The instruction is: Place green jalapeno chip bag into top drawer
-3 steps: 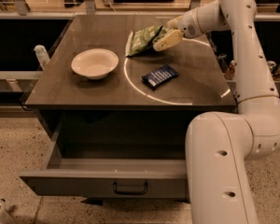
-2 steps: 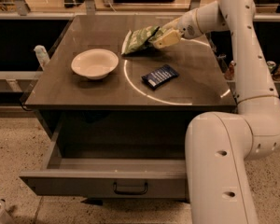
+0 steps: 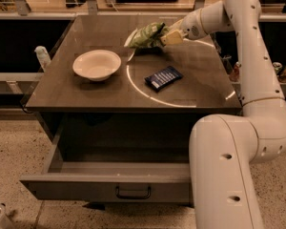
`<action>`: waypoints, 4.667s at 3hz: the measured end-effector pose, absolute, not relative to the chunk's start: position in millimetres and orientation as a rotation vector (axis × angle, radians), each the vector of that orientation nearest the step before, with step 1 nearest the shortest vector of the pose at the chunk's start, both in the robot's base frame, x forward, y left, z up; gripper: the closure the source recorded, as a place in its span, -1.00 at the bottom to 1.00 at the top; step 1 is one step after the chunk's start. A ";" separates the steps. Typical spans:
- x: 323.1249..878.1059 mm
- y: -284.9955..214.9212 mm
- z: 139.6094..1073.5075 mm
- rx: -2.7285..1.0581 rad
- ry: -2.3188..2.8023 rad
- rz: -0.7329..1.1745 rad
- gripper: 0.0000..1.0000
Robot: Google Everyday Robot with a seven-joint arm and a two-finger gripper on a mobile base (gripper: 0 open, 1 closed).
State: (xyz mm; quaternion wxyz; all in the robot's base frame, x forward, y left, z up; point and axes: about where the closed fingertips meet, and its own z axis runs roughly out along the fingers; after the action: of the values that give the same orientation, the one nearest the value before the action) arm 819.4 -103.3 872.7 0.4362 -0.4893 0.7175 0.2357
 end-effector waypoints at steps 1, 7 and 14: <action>819.4 -103.3 872.6 -1.217 1.785 0.587 1.00; 709.3 -180.0 986.8 -0.951 1.877 0.717 1.00; 561.2 -172.5 1054.9 -0.352 1.581 0.888 1.00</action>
Offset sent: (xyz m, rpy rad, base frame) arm 0.0000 0.0000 0.0000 0.0000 0.0000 0.0000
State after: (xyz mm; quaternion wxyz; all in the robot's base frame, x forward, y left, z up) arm 561.2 -172.5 1054.9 0.6029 -0.1520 0.6828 0.3836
